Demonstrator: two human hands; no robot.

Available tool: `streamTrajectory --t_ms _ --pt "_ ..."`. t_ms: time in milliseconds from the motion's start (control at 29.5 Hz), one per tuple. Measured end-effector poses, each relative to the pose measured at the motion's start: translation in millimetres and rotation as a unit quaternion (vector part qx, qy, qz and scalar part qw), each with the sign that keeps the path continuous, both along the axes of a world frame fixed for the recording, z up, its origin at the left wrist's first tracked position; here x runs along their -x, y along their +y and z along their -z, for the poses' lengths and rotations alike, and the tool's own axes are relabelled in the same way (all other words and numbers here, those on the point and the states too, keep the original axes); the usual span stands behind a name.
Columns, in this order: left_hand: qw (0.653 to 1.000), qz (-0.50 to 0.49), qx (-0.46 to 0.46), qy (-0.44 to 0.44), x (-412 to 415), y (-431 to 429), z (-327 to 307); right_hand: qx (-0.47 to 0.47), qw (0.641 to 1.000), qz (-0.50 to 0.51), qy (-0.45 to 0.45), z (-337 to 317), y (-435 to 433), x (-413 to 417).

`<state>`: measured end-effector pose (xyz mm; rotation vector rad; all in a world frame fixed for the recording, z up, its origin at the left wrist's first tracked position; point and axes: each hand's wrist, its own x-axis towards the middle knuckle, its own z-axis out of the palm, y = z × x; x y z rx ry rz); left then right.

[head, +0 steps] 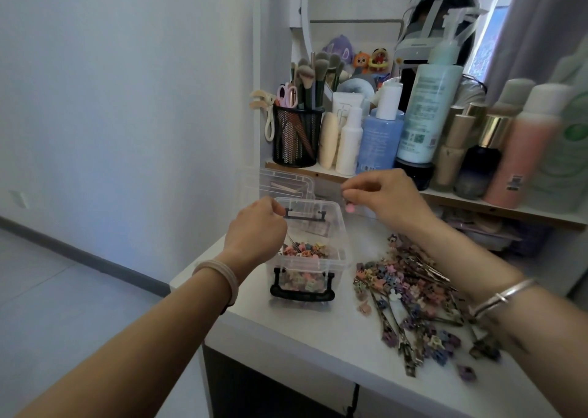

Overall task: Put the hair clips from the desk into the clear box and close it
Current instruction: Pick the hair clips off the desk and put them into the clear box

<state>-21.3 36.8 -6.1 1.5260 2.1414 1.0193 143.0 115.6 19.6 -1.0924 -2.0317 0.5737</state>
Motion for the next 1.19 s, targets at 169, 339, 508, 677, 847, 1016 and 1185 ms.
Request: streamTrajectory --t_ms 169,339,508,677,847,1016,1185 --pt "1.0 0.0 0.0 0.001 -0.8 -0.6 0.8 0.016 0.998 0.021 -0.06 2.1 2.8 -9.0" --pt "1.0 -0.002 0.0 0.006 -0.9 -2.2 0.5 0.073 0.945 -0.022 -0.317 30.7 1.6 -16.4" --pt "1.0 0.0 -0.003 0.006 -2.0 -2.5 0.9 0.044 0.926 -0.03 -0.373 43.9 2.9 -8.9" --pt "1.0 0.001 -0.002 0.008 -2.1 -2.3 0.7 0.03 0.929 -0.024 -0.369 49.7 6.1 -6.6" --pt "1.0 0.001 -0.001 0.011 -0.6 -2.4 0.1 0.07 0.915 -0.052 -0.394 44.1 9.4 -9.8" --pt "1.0 0.005 0.003 0.009 -1.6 -3.2 0.3 0.043 0.927 -0.02 -0.371 46.2 11.4 -7.2" --pt "1.0 0.006 -0.001 0.009 -0.3 -4.3 0.2 -0.002 0.993 0.022 -0.116 9.4 1.2 -0.1"
